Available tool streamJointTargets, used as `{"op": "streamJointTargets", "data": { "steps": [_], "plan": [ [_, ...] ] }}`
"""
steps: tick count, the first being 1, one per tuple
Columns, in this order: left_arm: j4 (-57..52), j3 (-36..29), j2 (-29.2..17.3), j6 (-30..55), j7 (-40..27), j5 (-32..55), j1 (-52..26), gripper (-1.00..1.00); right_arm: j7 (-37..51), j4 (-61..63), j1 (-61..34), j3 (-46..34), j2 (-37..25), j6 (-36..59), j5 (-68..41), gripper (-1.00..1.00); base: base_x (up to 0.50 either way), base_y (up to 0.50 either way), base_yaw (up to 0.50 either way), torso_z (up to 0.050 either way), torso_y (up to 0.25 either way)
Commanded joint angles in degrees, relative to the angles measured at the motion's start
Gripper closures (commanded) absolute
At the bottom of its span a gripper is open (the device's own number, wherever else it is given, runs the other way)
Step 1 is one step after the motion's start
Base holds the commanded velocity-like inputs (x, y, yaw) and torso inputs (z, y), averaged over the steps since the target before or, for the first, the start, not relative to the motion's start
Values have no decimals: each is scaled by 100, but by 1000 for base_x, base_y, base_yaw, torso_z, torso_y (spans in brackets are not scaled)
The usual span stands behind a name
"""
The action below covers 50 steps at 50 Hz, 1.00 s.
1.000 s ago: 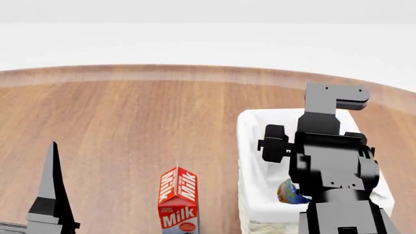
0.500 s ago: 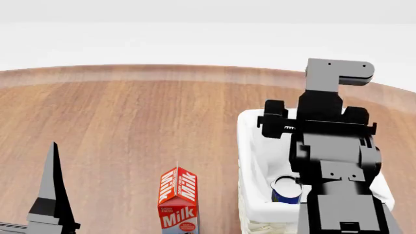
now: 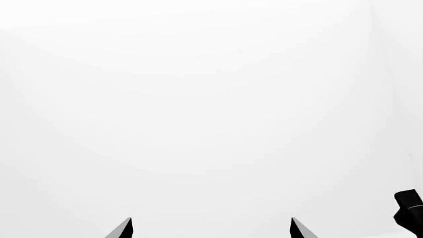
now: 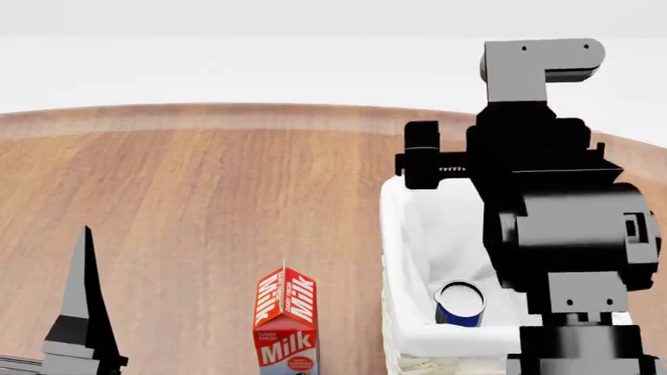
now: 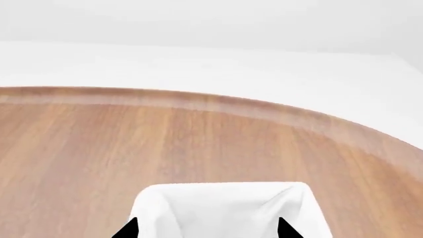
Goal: Pick up the alphabet soup and the tomato sauce, and put them in the basket.
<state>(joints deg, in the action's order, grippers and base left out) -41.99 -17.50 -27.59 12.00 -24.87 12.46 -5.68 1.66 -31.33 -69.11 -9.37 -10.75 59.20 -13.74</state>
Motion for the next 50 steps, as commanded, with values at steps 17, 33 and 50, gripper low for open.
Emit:
{"op": "streamJointTargets", "data": {
  "steps": [17, 33, 50],
  "plan": [
    [-33, -58, -19, 67, -22, 2, -52, -100, -984, 4326, 882, -606, -949, 2774, -1259, -100, 0, 0, 0, 0, 0],
    [-62, -84, -23, 116, -47, 4, -88, -100, 391, 5234, 1288, -633, -1831, 3051, -4146, -100, 0, 0, 0, 0, 0],
    [-30, -115, -34, 61, -61, -20, -60, -100, 1159, 5711, 1468, -1027, -2485, 2864, -5734, -100, 0, 0, 0, 0, 0]
  ]
}}
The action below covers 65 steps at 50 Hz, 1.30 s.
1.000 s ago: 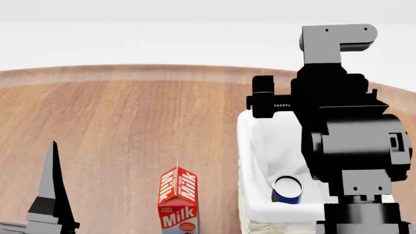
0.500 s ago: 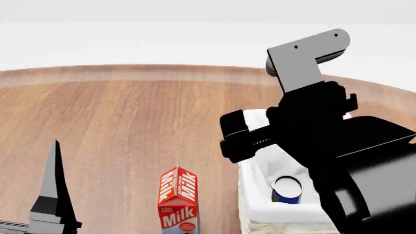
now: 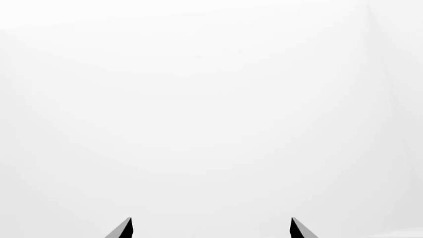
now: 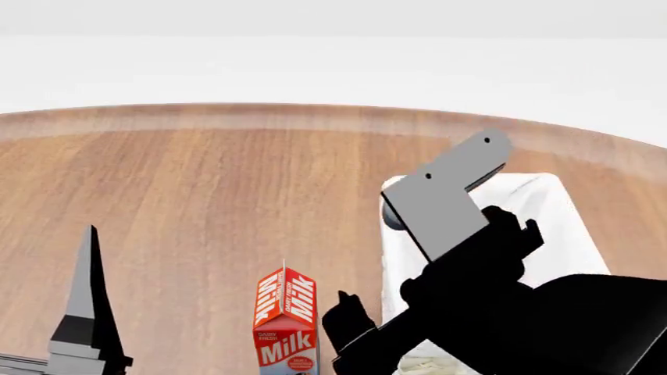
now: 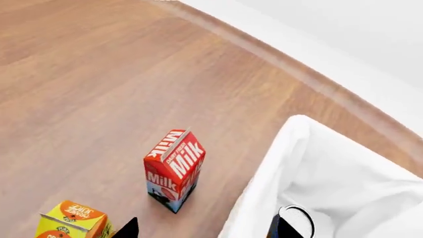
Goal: Pick up the alphabet soup and the tomato sauce, and put them in the basket.
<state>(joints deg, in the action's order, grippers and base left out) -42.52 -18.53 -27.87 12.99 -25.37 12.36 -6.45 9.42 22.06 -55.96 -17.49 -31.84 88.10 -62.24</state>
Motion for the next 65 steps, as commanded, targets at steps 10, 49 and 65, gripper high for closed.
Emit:
{"op": "streamJointTargets", "data": {
  "steps": [10, 49, 65],
  "plan": [
    [19, 2, -22, -3, -15, 23, -15, -100, 572, 574, 226, -348, -519, -6, -1262, -100, 0, 0, 0, 0, 0],
    [22, -61, -41, -23, -47, 22, -11, -100, 574, 1757, 1117, -1216, -1140, -548, -1541, -100, 0, 0, 0, 0, 0],
    [9, -63, -60, -22, -60, 32, -28, -100, 1044, 2354, 1451, -1365, -1327, -602, -2084, -100, 0, 0, 0, 0, 0]
  ]
}}
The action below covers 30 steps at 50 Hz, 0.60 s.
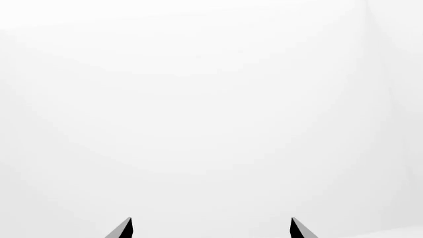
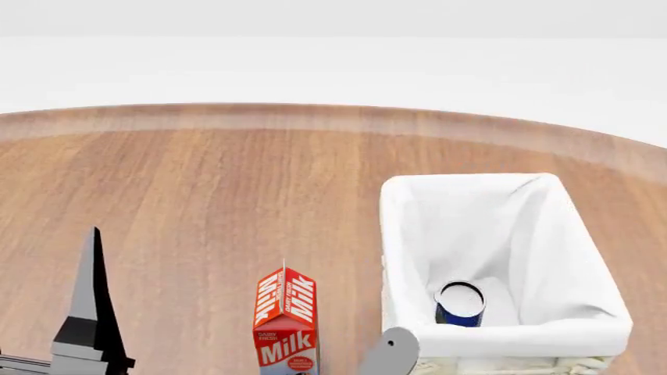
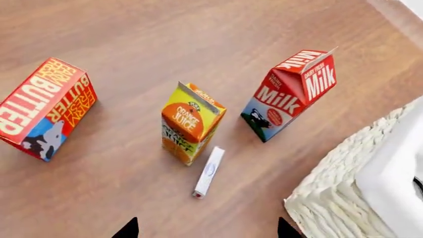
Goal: Pick up the alphabet soup and the tomato sauce, and put them in the basket.
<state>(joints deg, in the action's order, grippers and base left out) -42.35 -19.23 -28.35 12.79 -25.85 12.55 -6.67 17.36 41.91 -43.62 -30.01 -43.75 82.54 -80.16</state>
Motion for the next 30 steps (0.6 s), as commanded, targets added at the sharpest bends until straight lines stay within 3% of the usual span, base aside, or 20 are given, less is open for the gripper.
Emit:
{"op": "streamJointTargets", "data": {
  "steps": [1, 30],
  "plan": [
    [-17, 5, -16, 11, -16, 9, -10, -100, 256, 401, 235, -131, -147, -50, -290, -100, 0, 0, 0, 0, 0],
    [-45, 14, -47, 11, -54, 42, -6, -100, 1283, 983, 1172, -503, -362, -457, -949, -100, 0, 0, 0, 0, 0]
  ]
}}
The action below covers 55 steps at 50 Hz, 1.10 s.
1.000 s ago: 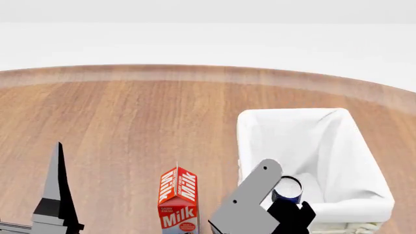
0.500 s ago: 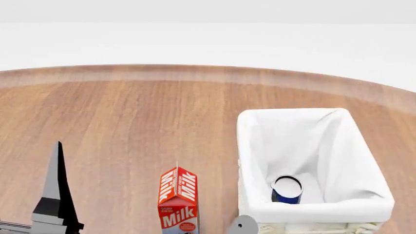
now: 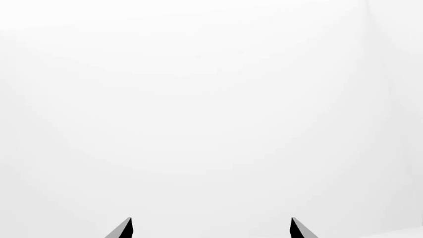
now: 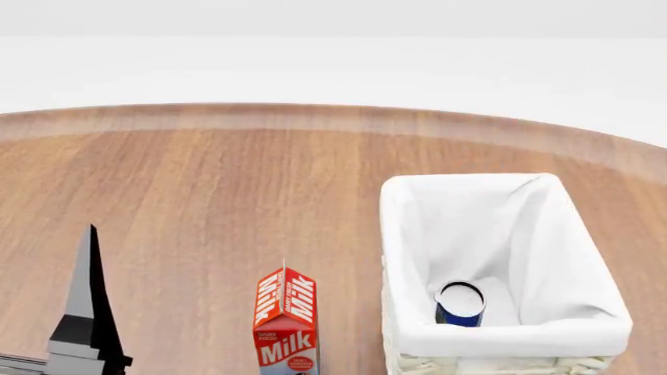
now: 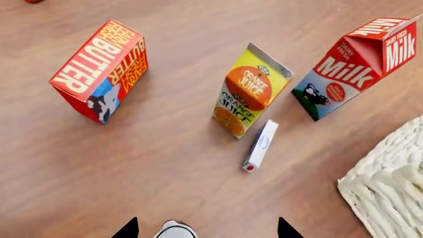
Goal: Pick up the alphabet soup and the tomato sauce, and put them in the basket.
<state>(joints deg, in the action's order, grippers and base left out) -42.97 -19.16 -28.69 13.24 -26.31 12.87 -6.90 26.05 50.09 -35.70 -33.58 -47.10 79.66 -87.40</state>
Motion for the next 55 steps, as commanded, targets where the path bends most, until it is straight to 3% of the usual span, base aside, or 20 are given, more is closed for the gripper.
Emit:
{"op": "streamJointTargets", "data": {
  "steps": [1, 8, 27, 47, 48, 55],
  "plan": [
    [6, 5, -13, -34, -11, 13, 25, -100, 444, 185, 473, -182, -22, -178, -164, -100, 0, 0, 0, 0, 0],
    [-28, -32, -9, 14, -22, -1, 4, -100, 550, 204, 540, -199, -66, -263, -237, -100, 0, 0, 0, 0, 0],
    [16, -45, -14, -42, -37, -9, 5, -100, -42, -147, 1279, -465, -43, -689, 1256, -100, 0, 0, 0, 0, 0],
    [-178, -59, -37, 200, -99, 55, -61, -100, -384, -355, 1476, -737, 38, -1060, 1880, -100, 0, 0, 0, 0, 0],
    [-181, -50, -41, 199, -100, 64, -60, -100, -229, -323, 1361, -637, 34, -949, 1556, -100, 0, 0, 0, 0, 0],
    [-113, -38, -49, 100, -99, 55, -15, -100, -570, -530, 1617, -874, 25, -1292, 2193, -100, 0, 0, 0, 0, 0]
  ]
}}
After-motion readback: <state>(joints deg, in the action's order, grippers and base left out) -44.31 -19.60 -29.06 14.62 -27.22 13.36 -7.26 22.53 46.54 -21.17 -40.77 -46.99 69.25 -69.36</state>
